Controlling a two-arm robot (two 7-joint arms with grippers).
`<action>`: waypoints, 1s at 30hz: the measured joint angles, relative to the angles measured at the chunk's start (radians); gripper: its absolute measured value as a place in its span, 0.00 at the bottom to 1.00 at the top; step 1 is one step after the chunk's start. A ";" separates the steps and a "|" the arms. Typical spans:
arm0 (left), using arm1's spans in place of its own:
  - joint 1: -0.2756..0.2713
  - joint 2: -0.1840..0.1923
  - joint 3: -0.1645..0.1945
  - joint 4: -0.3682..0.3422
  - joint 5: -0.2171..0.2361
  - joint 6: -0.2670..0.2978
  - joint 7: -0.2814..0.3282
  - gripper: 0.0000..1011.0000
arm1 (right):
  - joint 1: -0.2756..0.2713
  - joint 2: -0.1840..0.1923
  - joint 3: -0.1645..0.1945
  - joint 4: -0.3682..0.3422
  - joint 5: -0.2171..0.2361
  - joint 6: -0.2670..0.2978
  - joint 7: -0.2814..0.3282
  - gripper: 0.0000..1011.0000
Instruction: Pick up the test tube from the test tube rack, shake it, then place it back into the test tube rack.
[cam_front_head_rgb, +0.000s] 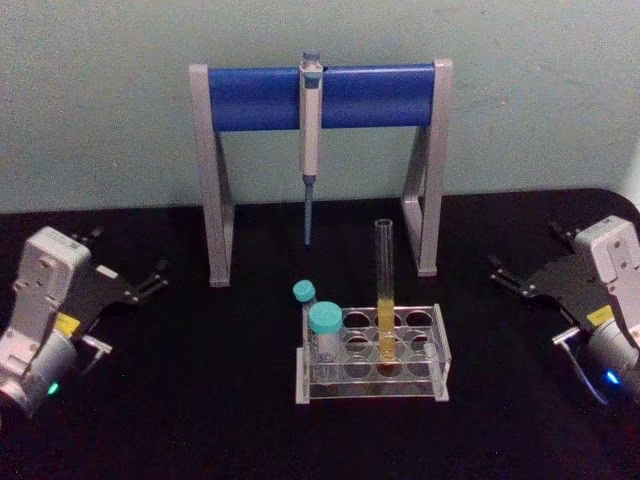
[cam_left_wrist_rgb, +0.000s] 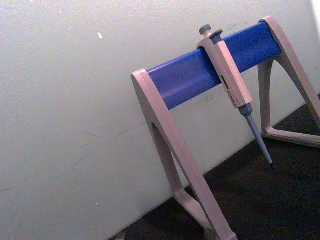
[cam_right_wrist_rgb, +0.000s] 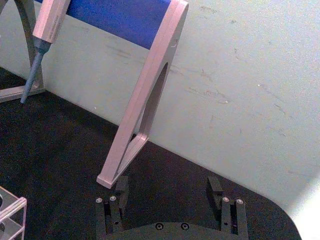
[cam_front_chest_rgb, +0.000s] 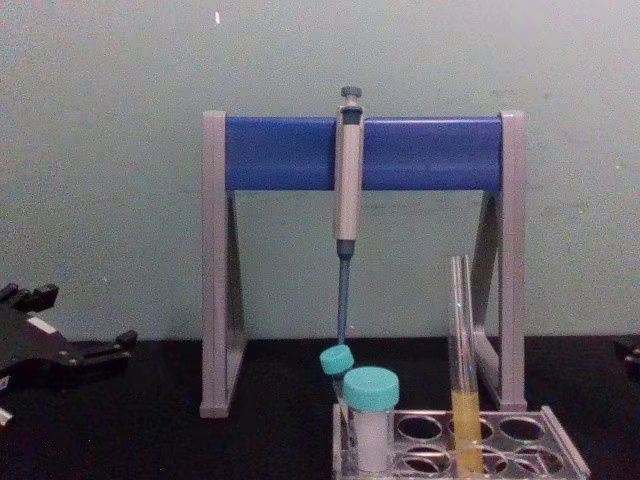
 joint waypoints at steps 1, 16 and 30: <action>0.000 0.000 0.000 0.000 0.000 0.000 0.000 1.00 | 0.000 0.000 0.000 0.000 0.000 0.000 0.000 0.99; 0.000 0.000 0.000 0.000 0.000 0.000 0.000 1.00 | 0.000 0.000 0.000 0.000 0.000 0.000 0.000 0.99; 0.000 0.000 0.000 0.000 0.000 0.000 0.000 1.00 | 0.000 0.000 0.000 0.000 0.000 0.000 0.000 0.99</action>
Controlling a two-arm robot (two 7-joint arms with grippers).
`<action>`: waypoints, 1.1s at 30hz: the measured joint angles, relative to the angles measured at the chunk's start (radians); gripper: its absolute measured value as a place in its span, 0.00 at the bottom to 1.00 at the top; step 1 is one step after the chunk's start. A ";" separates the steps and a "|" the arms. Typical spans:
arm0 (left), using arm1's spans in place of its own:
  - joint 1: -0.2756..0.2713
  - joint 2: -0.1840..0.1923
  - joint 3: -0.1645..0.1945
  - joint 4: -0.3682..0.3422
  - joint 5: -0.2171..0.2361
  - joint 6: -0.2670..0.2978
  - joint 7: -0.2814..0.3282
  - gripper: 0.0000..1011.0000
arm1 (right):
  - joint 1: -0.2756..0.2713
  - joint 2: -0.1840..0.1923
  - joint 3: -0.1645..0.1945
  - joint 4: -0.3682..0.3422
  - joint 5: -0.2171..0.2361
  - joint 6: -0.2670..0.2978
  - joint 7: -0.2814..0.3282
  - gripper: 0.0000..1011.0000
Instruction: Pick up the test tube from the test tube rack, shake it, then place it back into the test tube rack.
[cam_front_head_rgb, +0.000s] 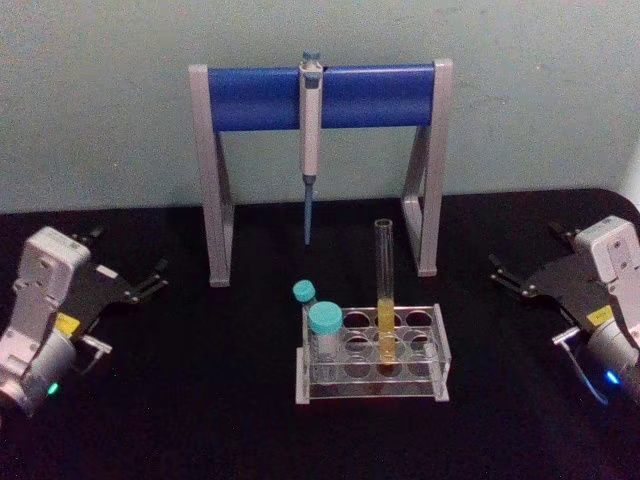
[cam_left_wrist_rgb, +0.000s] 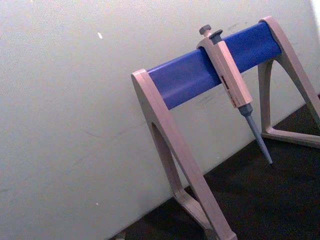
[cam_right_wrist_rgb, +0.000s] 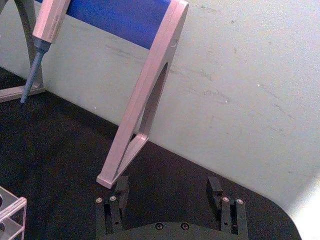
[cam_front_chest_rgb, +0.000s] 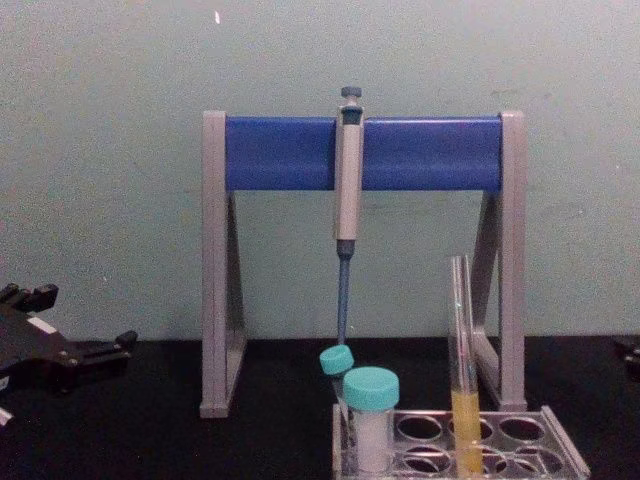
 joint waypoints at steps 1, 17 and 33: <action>0.000 0.000 0.000 0.000 0.000 0.000 0.000 1.00 | 0.000 0.000 0.000 0.000 0.000 0.000 0.000 0.99; 0.000 0.000 0.000 0.000 0.000 0.000 0.000 1.00 | 0.000 0.000 0.000 0.000 0.000 0.000 0.000 0.99; 0.000 0.000 0.000 0.000 0.000 0.000 0.000 1.00 | 0.000 0.000 0.000 0.000 0.000 0.000 0.000 0.99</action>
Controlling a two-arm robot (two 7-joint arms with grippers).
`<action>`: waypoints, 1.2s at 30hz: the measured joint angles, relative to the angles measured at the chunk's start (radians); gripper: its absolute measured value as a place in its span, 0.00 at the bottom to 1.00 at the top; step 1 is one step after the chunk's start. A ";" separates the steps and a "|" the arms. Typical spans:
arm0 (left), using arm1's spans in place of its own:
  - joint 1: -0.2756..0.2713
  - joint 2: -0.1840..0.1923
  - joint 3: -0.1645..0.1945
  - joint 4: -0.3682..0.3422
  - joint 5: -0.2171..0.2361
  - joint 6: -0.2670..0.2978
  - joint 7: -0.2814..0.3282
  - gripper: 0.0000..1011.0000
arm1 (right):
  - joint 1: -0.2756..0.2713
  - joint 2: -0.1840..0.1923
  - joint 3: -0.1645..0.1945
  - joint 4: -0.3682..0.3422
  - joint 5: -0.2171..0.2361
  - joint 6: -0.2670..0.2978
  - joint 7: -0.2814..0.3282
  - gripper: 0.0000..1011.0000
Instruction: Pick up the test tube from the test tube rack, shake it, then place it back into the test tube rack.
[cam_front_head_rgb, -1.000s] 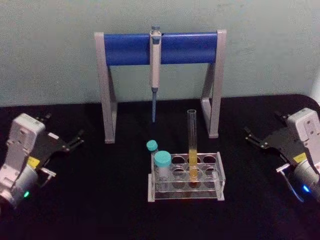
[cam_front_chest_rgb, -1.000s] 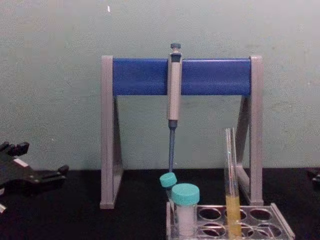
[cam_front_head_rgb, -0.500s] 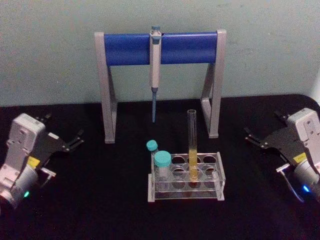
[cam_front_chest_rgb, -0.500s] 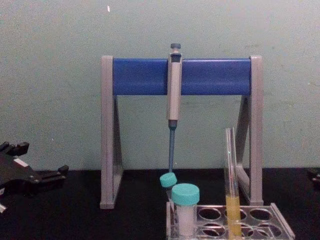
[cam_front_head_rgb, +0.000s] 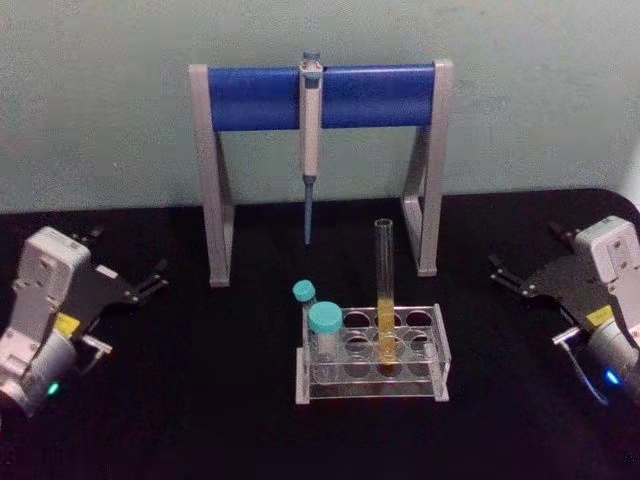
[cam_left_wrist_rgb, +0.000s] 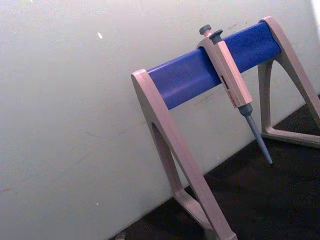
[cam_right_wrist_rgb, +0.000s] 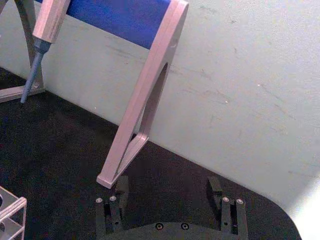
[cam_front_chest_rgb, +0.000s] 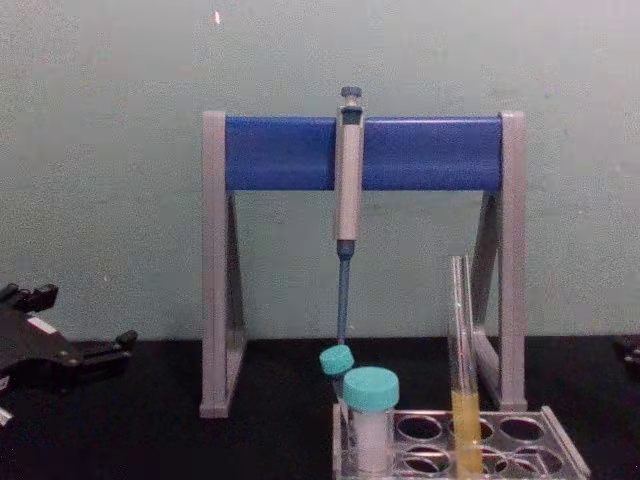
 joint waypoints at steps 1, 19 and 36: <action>0.000 0.000 0.000 0.000 0.000 0.000 0.000 1.00 | 0.000 0.000 0.000 0.000 0.000 0.000 0.000 0.99; 0.000 0.000 0.000 0.000 0.000 0.000 0.000 1.00 | -0.034 -0.002 0.032 -0.049 0.010 0.025 0.035 0.99; 0.000 0.000 0.000 0.000 0.000 0.000 0.000 1.00 | -0.132 0.008 0.070 -0.232 0.155 0.142 0.206 0.99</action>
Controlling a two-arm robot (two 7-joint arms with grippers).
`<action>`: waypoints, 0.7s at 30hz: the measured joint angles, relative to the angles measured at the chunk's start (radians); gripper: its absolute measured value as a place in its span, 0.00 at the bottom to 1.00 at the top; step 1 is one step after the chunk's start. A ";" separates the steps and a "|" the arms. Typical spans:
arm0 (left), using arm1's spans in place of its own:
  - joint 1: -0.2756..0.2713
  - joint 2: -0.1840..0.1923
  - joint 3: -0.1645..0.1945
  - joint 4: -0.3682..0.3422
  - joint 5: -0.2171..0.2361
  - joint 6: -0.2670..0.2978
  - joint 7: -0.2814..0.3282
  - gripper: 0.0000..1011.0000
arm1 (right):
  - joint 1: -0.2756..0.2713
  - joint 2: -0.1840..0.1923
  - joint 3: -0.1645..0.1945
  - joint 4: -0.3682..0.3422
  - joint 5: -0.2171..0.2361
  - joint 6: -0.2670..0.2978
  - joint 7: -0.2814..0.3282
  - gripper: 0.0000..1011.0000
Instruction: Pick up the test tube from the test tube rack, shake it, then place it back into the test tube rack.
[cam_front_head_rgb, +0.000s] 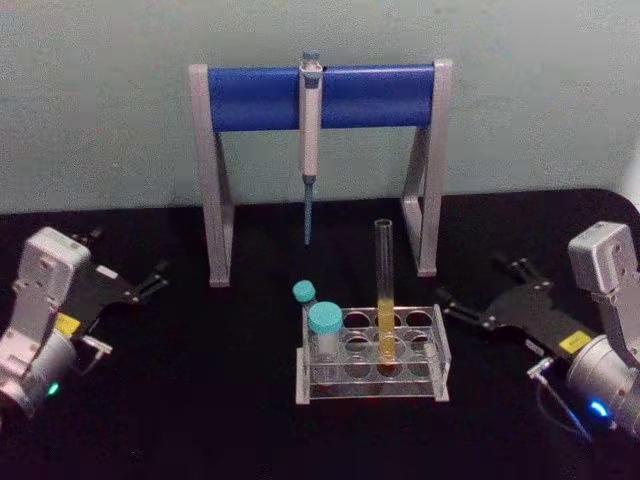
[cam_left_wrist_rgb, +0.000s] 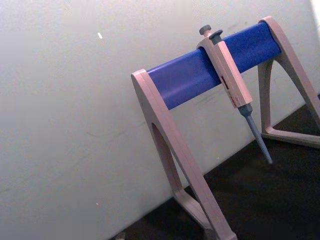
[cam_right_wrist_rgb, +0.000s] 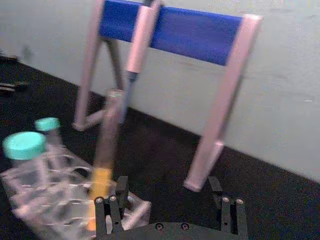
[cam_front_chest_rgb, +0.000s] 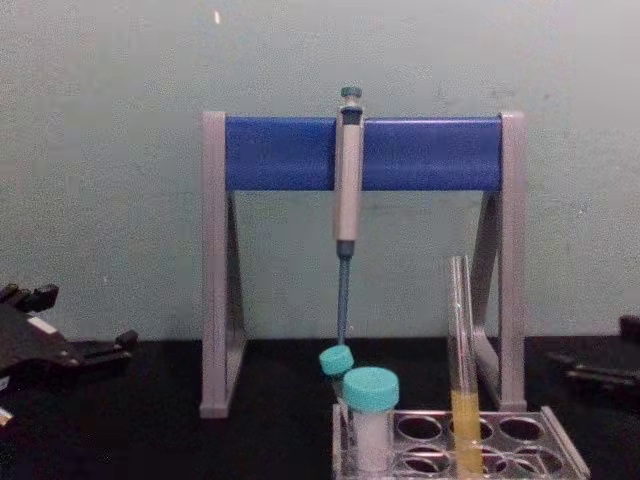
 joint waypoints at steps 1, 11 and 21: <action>0.000 0.000 0.000 0.000 0.000 0.000 0.000 1.00 | -0.001 0.000 0.000 -0.005 0.007 0.007 0.009 0.99; 0.000 0.000 0.000 0.000 0.000 0.000 0.000 1.00 | 0.024 -0.029 -0.012 -0.034 0.076 0.117 0.132 0.99; 0.000 0.000 0.000 0.000 0.000 0.000 0.000 1.00 | 0.093 -0.103 -0.027 0.020 0.083 0.187 0.163 0.99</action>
